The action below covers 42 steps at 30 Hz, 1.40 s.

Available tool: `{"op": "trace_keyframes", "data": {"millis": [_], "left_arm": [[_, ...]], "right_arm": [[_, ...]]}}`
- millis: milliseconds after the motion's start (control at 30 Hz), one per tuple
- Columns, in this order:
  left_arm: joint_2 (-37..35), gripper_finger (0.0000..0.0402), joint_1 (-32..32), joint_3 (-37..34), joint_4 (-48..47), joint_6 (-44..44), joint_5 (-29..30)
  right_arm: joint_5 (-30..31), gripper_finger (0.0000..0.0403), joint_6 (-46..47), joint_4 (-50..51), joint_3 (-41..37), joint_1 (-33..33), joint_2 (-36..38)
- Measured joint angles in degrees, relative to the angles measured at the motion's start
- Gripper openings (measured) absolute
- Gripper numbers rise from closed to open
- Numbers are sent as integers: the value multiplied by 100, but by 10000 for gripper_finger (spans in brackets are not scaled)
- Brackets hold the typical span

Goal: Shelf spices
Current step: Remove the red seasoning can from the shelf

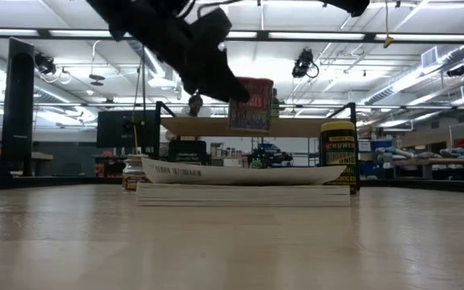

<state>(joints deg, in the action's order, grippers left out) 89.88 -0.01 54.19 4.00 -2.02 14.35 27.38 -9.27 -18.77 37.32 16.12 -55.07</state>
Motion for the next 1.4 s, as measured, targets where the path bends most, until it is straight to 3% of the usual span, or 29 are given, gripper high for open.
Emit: {"op": "trace_keyframes", "data": {"millis": [567,1400], "left_arm": [[1038,187,101,-52,730,-115,15],[1143,187,372,-116,646,-168,44]], "right_arm": [[0,297,15,-37,2,0,4],[0,297,10,9,2,0,4]]}}
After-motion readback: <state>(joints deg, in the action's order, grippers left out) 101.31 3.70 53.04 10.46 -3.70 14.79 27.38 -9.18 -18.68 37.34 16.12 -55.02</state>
